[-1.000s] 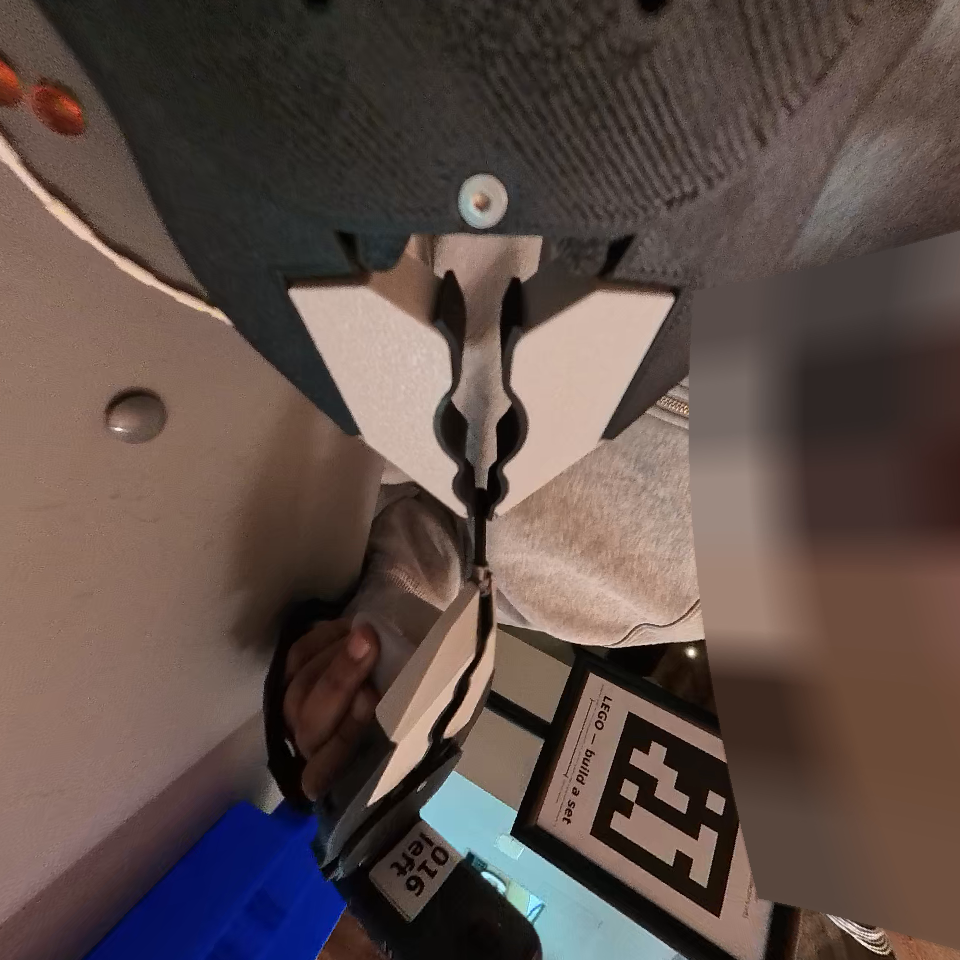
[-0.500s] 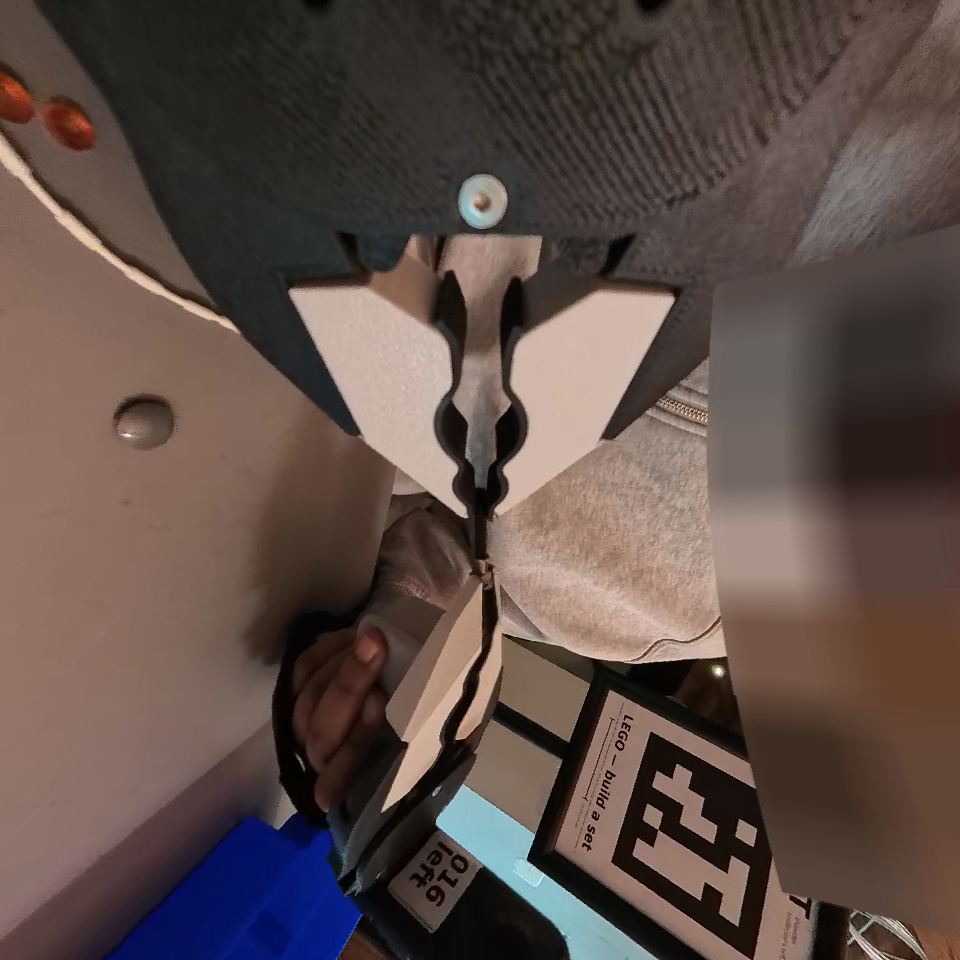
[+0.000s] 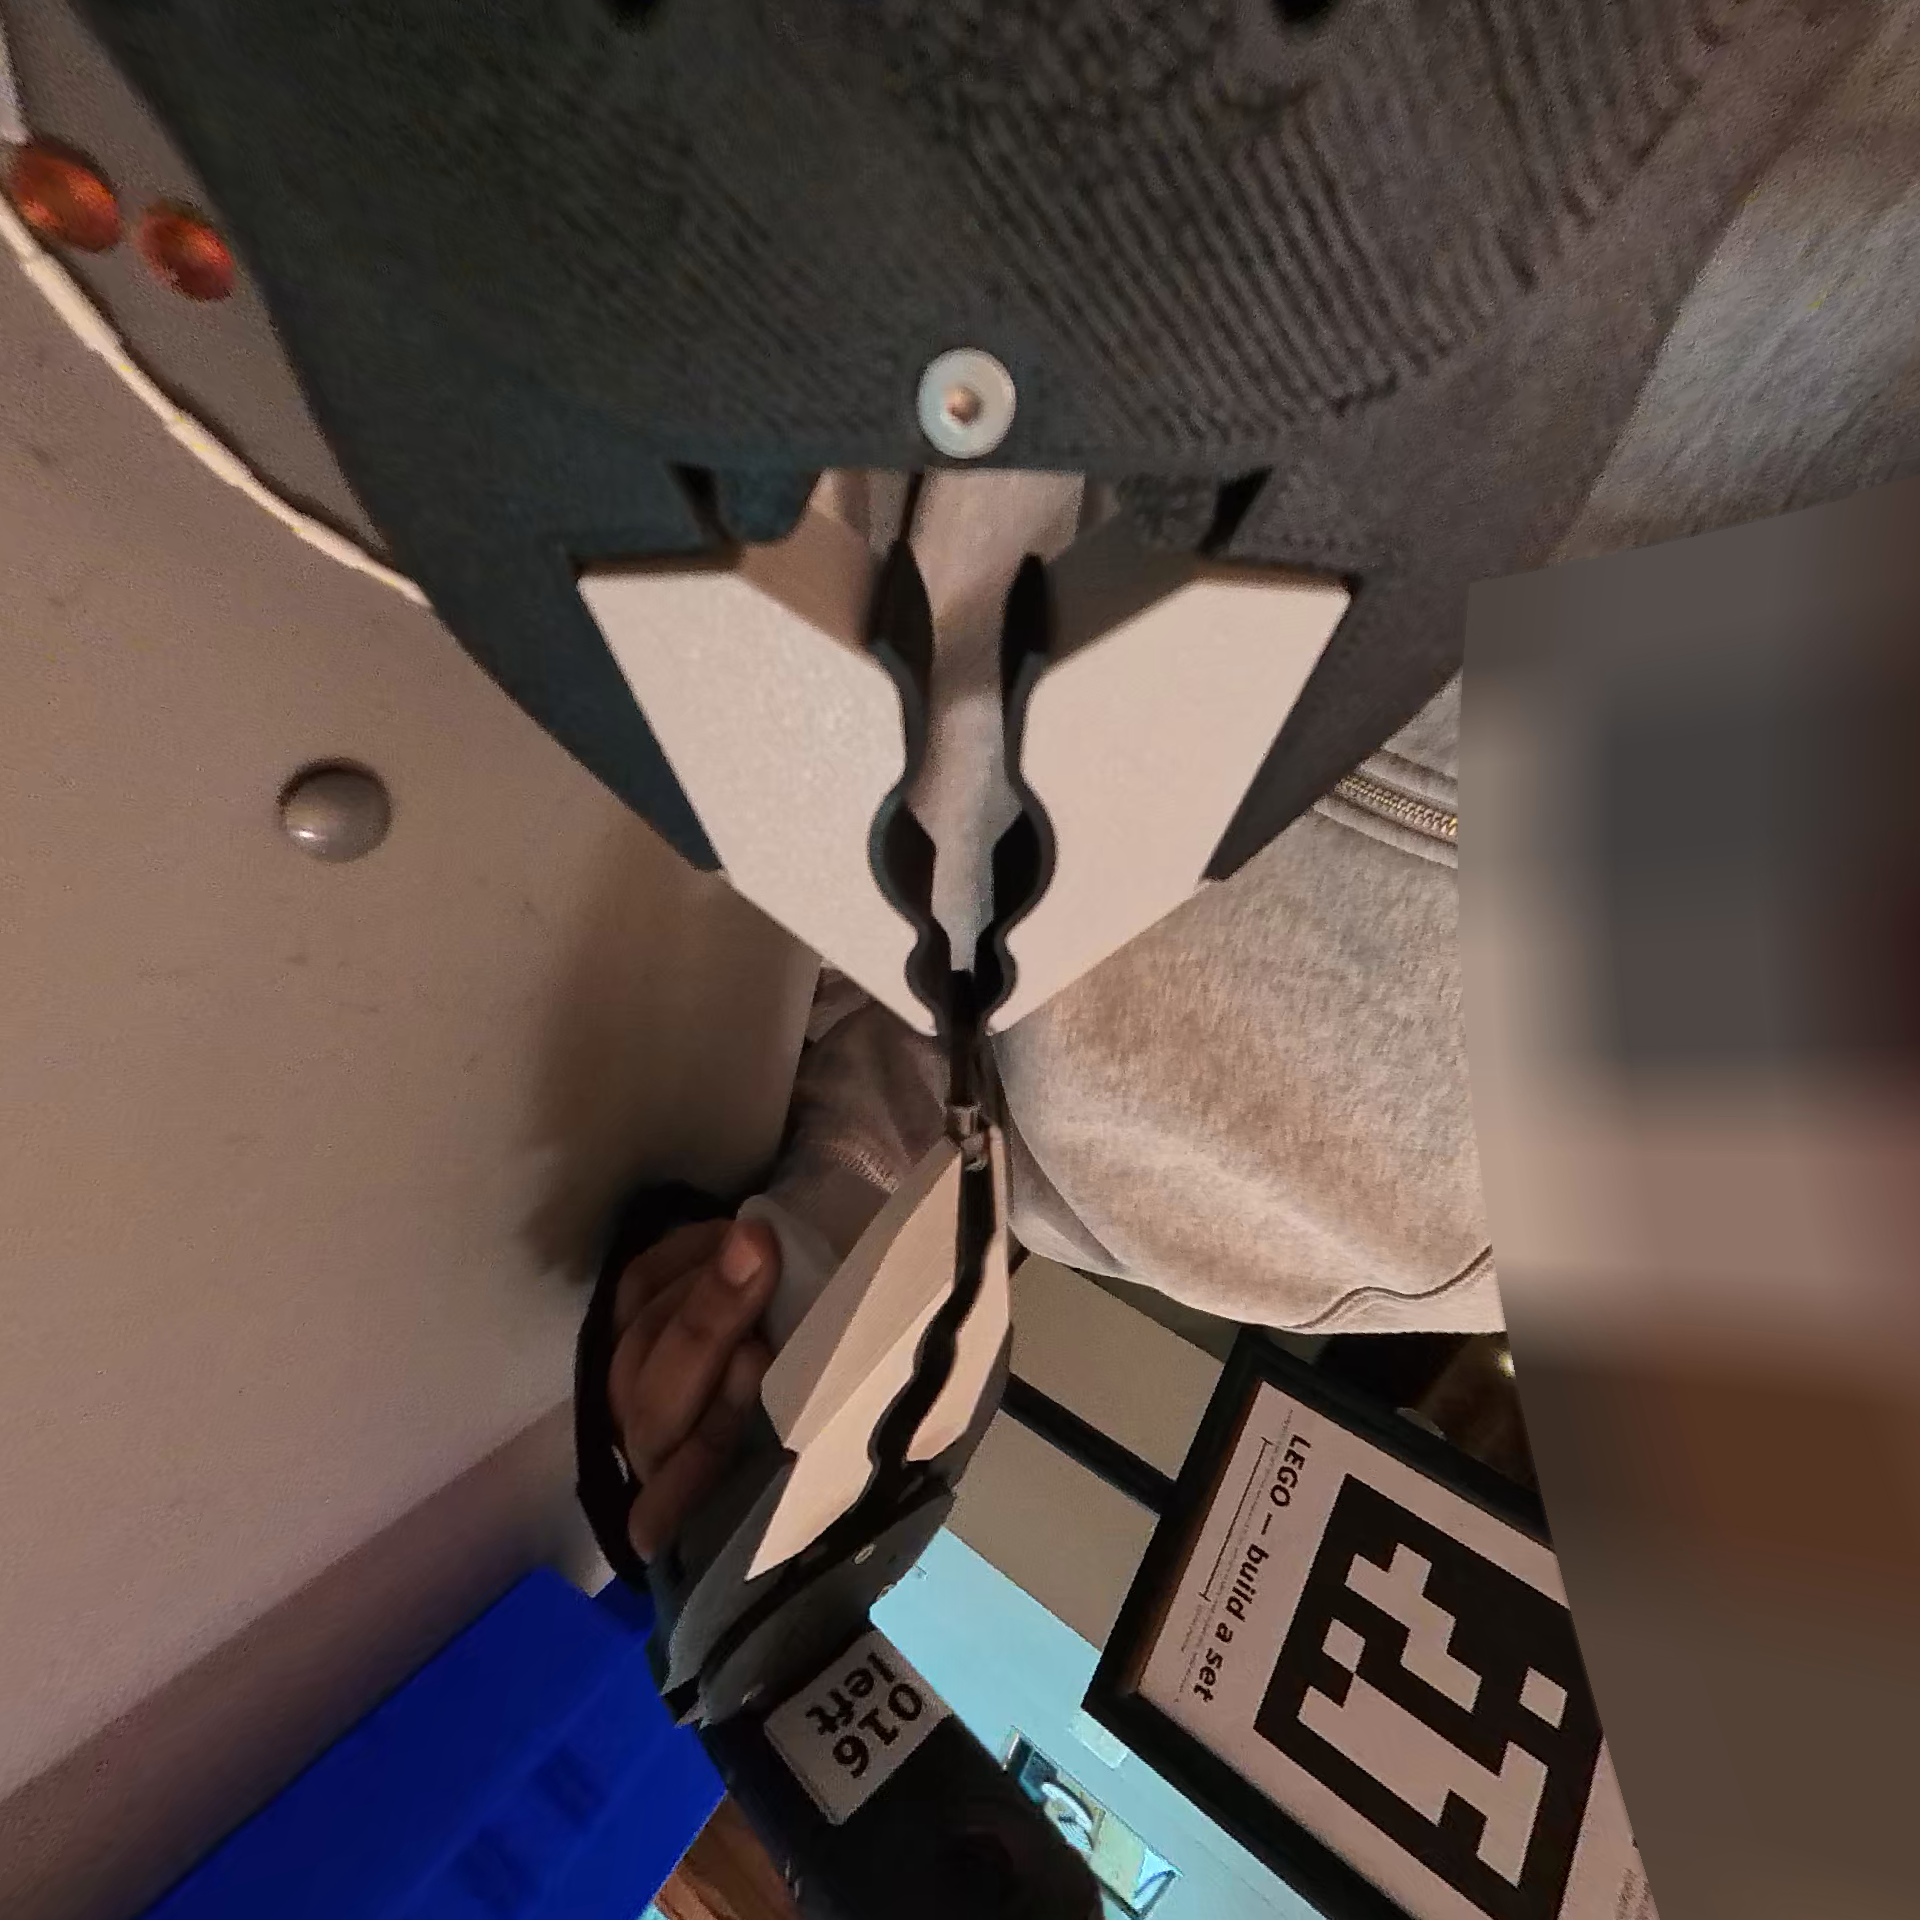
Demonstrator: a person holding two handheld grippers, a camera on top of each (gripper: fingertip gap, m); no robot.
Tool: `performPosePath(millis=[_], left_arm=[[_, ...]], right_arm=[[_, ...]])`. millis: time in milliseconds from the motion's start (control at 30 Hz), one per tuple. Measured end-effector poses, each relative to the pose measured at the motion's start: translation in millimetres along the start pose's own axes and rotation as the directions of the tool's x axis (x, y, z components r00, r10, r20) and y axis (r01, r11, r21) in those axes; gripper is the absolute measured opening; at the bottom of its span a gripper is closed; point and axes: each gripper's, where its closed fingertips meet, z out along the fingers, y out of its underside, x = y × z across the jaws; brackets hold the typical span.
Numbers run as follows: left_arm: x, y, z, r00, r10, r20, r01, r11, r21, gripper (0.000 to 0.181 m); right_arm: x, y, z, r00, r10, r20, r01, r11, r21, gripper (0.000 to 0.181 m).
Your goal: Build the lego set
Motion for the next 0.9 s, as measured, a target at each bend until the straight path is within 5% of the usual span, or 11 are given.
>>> performPosePath(millis=[167,300,367,467,600,900], left_arm=[[-10,-7,-6,0.998,-0.041,0.038,0.039,0.998,0.042,0.005],[-23,-14,-16,0.991,-0.102,0.09,0.092,0.99,0.103,0.005],[-30,-19,-21,0.983,-0.155,0.1,0.138,0.978,0.158,0.005],[-35,-28,-27,0.964,-0.26,0.053,0.238,0.935,0.263,0.005],[-35,-28,-23,0.951,-0.308,0.013,0.292,0.914,0.282,0.005],[-37,-28,-23,0.927,-0.372,-0.038,0.365,0.88,0.304,0.005]], right_arm=[[1,-13,-4,0.993,-0.099,-0.064,0.103,0.993,0.064,0.004],[-2,-36,-18,0.928,-0.31,-0.206,0.342,0.928,0.146,0.022],[-2,-48,-27,0.815,-0.466,-0.344,0.535,0.833,0.14,0.033],[-5,-55,-33,0.509,-0.687,-0.519,0.805,0.594,0.003,0.034],[-8,-52,-26,0.184,-0.786,-0.591,0.923,0.344,-0.17,0.022],[5,-44,-17,-0.107,-0.824,-0.556,0.899,0.159,-0.409,0.019]])
